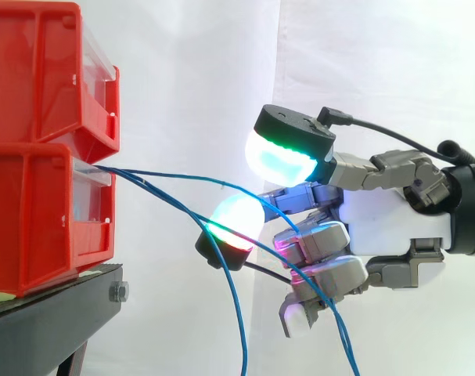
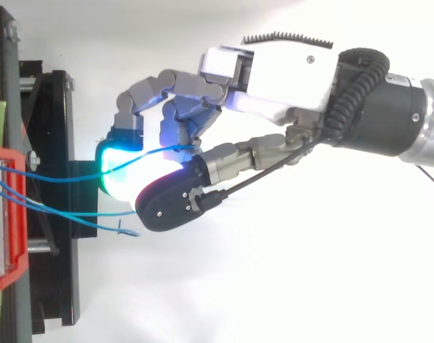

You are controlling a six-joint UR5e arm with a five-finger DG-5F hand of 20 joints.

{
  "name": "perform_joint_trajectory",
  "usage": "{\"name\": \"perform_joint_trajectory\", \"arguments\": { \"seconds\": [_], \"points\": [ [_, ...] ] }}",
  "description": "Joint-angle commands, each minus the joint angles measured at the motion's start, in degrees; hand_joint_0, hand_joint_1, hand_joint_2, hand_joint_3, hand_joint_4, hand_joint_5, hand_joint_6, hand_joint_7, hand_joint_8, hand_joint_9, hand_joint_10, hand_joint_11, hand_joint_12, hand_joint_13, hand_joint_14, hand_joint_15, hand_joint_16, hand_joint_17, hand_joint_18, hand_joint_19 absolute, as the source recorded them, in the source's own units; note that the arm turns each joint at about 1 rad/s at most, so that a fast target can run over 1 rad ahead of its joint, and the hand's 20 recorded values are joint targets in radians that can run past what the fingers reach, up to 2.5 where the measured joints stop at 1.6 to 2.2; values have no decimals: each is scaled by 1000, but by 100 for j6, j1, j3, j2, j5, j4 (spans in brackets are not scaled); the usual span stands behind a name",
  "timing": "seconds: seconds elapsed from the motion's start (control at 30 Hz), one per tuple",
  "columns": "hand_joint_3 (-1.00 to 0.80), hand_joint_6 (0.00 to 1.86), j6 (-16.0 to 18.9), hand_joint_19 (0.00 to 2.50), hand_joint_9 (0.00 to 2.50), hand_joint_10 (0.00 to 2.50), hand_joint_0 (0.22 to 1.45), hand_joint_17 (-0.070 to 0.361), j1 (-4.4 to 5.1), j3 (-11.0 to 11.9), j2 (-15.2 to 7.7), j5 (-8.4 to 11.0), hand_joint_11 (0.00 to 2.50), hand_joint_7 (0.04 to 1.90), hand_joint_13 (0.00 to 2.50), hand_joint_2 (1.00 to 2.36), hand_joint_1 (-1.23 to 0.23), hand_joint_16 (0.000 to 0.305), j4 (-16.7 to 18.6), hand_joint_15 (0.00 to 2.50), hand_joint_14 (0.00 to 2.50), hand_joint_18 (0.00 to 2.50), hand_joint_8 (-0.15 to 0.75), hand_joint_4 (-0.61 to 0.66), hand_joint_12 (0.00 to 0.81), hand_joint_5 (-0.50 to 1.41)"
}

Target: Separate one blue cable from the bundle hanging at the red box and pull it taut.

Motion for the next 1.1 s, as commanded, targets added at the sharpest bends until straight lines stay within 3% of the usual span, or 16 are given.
{"name": "perform_joint_trajectory", "arguments": {
  "seconds": [0.0,0.17,0.33,0.77,0.9,1.07],
  "points": [
    [-470,731,0,680,545,1212,598,91,-10,-6,3,-2,1273,999,982,1003,-637,41,-7,1532,645,848,323,175,324,-191],
    [-476,733,9,779,549,1332,604,93,-27,2,3,7,1256,996,911,1002,-625,41,-16,1434,1142,907,322,173,328,-190],
    [-500,734,44,863,547,1408,596,94,-45,2,3,-28,1229,995,875,1000,-528,42,-24,1410,1446,952,326,170,337,-189],
    [-401,769,35,877,624,1524,643,96,-45,213,20,-11,1219,967,911,1009,-558,43,-314,1393,1546,1017,312,169,334,-186],
    [-371,772,35,877,629,1549,647,96,-45,354,64,-2,1221,964,916,1011,-567,43,-640,1401,1525,1018,317,167,338,-186],
    [-262,775,17,885,625,1551,654,98,-36,363,135,15,1238,977,923,1018,-639,44,-833,1432,1514,1019,315,161,345,-189]
  ]
}}
